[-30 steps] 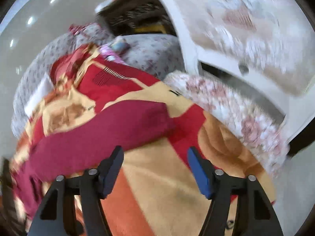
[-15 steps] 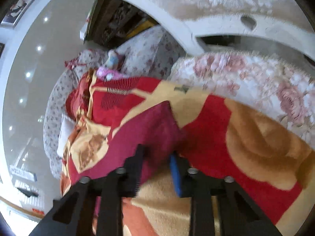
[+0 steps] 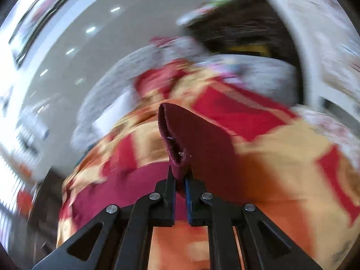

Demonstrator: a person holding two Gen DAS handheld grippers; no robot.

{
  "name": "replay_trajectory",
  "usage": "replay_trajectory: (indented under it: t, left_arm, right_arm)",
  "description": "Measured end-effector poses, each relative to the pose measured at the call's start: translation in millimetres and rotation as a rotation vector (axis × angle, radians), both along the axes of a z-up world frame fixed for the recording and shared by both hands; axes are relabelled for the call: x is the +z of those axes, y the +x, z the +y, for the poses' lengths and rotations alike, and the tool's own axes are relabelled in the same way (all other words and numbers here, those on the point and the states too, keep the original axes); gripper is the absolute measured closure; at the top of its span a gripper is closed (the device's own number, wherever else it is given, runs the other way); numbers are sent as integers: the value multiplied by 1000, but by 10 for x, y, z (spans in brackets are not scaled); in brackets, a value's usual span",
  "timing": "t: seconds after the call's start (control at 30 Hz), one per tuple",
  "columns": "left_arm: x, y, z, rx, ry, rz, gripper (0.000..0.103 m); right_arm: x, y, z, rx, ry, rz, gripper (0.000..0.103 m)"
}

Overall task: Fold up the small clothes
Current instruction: 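Roll the right tool and grasp the other sweatshirt sleeve, then fold the held sleeve across the body with the right tool, release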

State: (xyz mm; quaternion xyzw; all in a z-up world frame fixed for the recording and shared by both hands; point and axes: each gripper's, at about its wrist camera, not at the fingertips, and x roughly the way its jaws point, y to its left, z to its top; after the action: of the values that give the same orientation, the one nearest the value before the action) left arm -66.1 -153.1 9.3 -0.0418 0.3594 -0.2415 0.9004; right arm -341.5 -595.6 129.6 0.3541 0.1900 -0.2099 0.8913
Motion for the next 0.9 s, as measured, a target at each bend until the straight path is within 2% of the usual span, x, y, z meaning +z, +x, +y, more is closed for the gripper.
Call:
replay_trajectory:
  t: [0.1,0.17,0.27,0.33,0.4,0.5,0.6,0.7,0.83,0.87,0.9]
  left_arm:
    - [45,-1,147,59,-54,-15,8]
    - [102,-30,289,120,-100,-48,8]
    - [185,-80,531,262,-140,-108,8]
    - [180,-72,734,369,-186,-107,8]
    - [114,-13,895,438,-237,-64,8]
    - [31,79,963,457,-258,-3,8]
    - [26,81,926,447,-259,-5,8]
    - [35,102,872,426,-243,-9,8]
    - [19,110,820,397,-227,1,8]
    - [23,101,813,393,-227,-2,8]
    - [28,92,817,390,-229,-6,8]
  right_arm:
    - [200,621,603,164,-16,-21,96]
    - [266,933,945,234,-33,-30,96]
    - [325,1434,1481,344,-49,-53,96]
    - [315,1736,1820,406,-49,-66,96]
    - [255,2053,2165,463,-47,-75,96]
    - [65,2425,2613,542,-74,-39,96]
    - [-212,2748,2986,600,-98,30,96]
    - [-535,2924,3171,624,-113,99,96]
    - [-782,3043,3218,620,-132,141,93]
    - [-804,3037,3226,624,-137,135,90]
    - [-838,3035,3212,623,-144,137,72]
